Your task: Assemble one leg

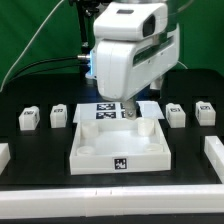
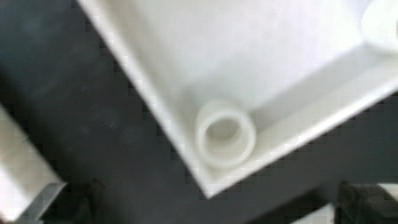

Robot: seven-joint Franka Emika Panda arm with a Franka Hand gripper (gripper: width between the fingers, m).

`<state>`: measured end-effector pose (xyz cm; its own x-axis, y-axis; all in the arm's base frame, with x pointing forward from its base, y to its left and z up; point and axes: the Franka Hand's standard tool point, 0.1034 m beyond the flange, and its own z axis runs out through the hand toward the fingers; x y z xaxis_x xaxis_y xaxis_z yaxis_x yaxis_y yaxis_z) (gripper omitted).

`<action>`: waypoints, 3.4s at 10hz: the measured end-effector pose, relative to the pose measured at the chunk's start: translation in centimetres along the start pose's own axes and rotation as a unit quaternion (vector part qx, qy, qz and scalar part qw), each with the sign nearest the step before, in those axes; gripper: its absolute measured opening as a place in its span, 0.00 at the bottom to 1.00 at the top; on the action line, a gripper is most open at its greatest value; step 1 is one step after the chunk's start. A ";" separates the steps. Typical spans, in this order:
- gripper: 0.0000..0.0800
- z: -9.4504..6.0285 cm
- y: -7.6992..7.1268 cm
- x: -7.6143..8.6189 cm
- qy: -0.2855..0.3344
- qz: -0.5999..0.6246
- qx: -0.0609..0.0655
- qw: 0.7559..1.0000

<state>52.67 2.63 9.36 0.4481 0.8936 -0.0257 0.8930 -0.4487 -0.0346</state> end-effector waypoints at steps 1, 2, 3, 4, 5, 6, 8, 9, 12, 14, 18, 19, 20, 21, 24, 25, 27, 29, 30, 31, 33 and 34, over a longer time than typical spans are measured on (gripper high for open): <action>0.81 0.7 -1.2 -1.1 -0.004 -0.032 0.007 0.999; 0.81 1.2 -2.0 -2.0 -0.008 -0.056 0.016 0.998; 0.81 1.6 -2.9 -3.0 -0.011 -0.064 0.023 0.998; 0.81 1.6 -3.0 -3.2 -0.012 -0.062 0.025 0.998; 0.81 1.7 -3.0 -3.1 -0.012 -0.062 0.025 0.998; 0.81 1.7 -3.0 -3.2 -0.012 -0.062 0.025 0.998; 0.81 2.1 -3.1 -3.2 -0.007 -0.091 0.018 0.996; 0.81 3.0 -4.2 -3.7 0.000 -0.134 0.010 0.991; 0.81 4.2 -7.4 -4.6 -0.007 -0.199 0.020 0.980; 0.81 5.2 -8.8 -5.6 -0.008 -0.227 0.030 0.973; 0.81 7.6 -9.8 -6.1 -0.009 -0.224 0.052 0.973; 0.81 8.1 -10.1 -6.2 -0.010 -0.224 0.058 0.973; 0.81 8.6 -10.3 -6.2 -0.010 -0.221 0.062 0.973; 0.81 8.9 -10.3 -6.2 -0.010 -0.220 0.065 0.973; 0.70 8.9 -10.3 -6.2 -0.011 -0.217 0.065 0.974; 0.51 9.0 -10.4 -6.2 -0.011 -0.216 0.065 0.974; 0.29 9.0 -10.4 -6.3 -0.011 -0.216 0.066 0.974; 0.09 8.9 -10.2 -6.2 -0.010 -0.216 0.061 0.974; 0.10 8.9 -10.1 -6.2 -0.009 -0.216 0.061 0.975; 0.10 8.9 -10.1 -6.2 -0.009 -0.216 0.061 0.975; 0.10 8.8 -10.1 -6.2 -0.009 -0.215 0.060 0.975; 0.10 8.8 -10.0 -6.1 -0.009 -0.215 0.059 0.975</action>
Offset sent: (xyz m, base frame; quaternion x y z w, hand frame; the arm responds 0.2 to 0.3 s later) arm 0.0000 0.0000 0.0000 0.0000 0.0000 0.0000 1.0000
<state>40.57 1.58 1.04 0.0308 0.9995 -0.0002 0.9867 -0.0304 -0.1599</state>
